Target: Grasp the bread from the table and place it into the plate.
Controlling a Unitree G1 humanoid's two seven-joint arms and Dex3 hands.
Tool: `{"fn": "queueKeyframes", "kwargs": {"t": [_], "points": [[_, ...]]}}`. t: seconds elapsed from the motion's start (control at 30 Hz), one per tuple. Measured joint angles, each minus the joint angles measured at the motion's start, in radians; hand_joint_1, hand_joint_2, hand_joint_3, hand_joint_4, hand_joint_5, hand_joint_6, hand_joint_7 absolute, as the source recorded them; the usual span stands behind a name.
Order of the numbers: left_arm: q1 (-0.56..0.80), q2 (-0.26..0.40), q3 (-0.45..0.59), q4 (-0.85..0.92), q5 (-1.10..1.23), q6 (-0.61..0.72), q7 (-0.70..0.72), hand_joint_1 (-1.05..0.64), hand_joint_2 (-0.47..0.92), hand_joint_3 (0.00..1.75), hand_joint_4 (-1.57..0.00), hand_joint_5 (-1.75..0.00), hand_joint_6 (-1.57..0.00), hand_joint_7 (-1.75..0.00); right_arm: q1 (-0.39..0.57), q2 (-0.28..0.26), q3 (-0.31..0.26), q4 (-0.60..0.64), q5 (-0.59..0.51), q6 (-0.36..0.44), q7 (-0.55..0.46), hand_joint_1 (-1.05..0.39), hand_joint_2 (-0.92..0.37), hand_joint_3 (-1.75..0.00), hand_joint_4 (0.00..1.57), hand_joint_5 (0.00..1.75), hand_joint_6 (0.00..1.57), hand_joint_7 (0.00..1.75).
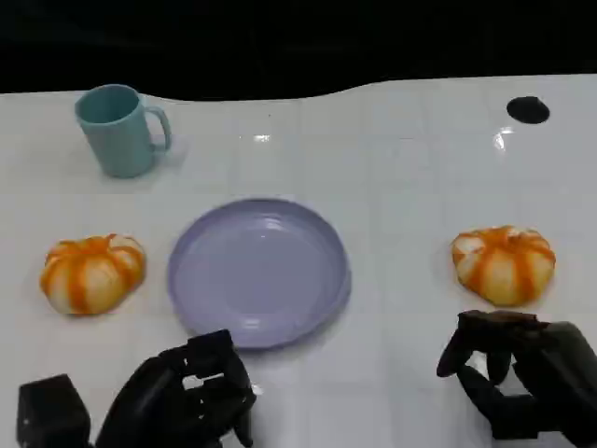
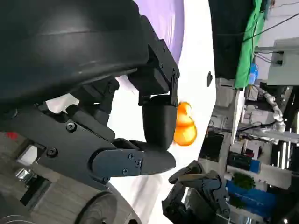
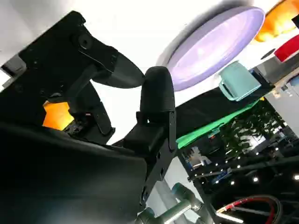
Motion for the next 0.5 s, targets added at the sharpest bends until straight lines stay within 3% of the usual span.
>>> {"fn": "queueKeyframes", "kwargs": {"t": [0.5], "points": [[0.000,0.000,0.001,0.000,0.000,0.000,0.000,-0.60,0.74,0.53,-0.78,-1.75,-0.76,-1.42,0.000,0.000,0.000,0.000,0.000,0.000,0.001,-0.22,-0.36,-1.27,0.87,1.75,0.85,1.34]]}}
